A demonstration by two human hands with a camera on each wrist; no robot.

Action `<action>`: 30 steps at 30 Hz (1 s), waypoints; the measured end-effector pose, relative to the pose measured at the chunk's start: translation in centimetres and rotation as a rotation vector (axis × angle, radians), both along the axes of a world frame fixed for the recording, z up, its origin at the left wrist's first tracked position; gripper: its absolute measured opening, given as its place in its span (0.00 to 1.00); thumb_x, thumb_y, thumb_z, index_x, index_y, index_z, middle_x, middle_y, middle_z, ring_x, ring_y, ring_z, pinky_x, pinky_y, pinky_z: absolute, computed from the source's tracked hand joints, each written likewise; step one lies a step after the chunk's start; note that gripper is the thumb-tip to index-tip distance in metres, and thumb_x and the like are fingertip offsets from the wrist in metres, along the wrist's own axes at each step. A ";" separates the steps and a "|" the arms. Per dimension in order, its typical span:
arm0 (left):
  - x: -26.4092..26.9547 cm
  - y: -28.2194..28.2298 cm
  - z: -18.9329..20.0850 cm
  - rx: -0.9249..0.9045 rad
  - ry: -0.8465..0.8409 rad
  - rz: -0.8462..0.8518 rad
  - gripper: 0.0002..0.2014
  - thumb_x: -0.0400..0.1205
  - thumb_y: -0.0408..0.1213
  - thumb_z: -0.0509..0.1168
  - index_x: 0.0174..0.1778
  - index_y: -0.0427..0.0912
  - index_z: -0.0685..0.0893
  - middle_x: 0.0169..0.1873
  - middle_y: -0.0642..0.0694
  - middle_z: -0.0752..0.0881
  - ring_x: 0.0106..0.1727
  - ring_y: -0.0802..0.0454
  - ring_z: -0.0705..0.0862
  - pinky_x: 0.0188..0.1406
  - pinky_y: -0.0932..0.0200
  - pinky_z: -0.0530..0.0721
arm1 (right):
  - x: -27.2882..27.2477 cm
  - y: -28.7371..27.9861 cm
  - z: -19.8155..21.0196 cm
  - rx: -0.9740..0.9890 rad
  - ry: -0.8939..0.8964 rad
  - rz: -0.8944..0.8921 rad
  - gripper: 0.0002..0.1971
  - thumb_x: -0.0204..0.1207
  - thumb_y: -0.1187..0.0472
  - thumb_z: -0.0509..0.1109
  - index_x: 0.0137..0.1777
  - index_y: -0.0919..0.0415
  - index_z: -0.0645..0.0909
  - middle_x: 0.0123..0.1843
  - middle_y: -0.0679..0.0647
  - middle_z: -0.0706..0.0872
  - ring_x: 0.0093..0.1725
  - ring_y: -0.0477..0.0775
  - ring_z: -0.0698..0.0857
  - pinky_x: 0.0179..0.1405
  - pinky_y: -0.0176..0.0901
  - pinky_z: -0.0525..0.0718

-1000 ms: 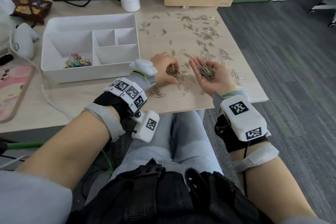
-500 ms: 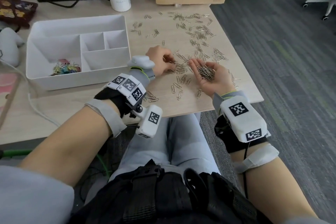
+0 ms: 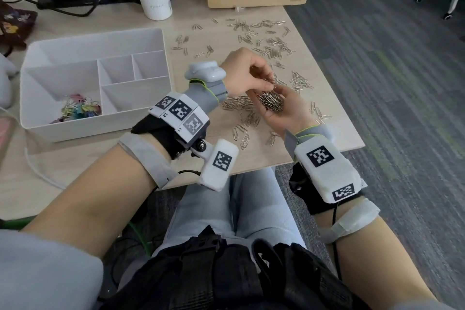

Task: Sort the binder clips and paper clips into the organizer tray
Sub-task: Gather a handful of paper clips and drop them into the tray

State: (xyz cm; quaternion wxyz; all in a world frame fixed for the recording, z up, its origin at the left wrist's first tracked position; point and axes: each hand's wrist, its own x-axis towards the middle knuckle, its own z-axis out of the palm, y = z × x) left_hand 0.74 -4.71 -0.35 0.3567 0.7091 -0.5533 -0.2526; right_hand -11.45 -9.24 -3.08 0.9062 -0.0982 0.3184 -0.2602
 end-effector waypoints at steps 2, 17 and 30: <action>-0.5 -0.5 -0.1 0.014 -0.029 -0.036 0.09 0.68 0.33 0.77 0.43 0.39 0.90 0.30 0.56 0.84 0.27 0.73 0.79 0.37 0.77 0.76 | 0.2 -0.3 0.0 -0.038 0.031 0.009 0.15 0.84 0.66 0.54 0.42 0.71 0.80 0.31 0.67 0.87 0.44 0.63 0.83 0.32 0.54 0.88; 1.1 -0.6 -0.8 0.372 -0.366 0.015 0.45 0.56 0.67 0.71 0.70 0.55 0.74 0.72 0.44 0.74 0.74 0.42 0.70 0.73 0.52 0.66 | -1.5 -3.2 -0.6 0.071 -0.078 -0.076 0.22 0.83 0.67 0.53 0.39 0.81 0.83 0.37 0.73 0.87 0.34 0.72 0.88 0.44 0.56 0.86; 1.0 0.9 -3.5 0.268 -0.293 0.018 0.19 0.64 0.47 0.78 0.47 0.44 0.87 0.48 0.46 0.75 0.52 0.45 0.78 0.51 0.58 0.73 | -1.9 -2.6 -1.2 0.039 -0.040 -0.088 0.15 0.82 0.68 0.54 0.48 0.78 0.79 0.42 0.72 0.86 0.48 0.70 0.85 0.47 0.57 0.87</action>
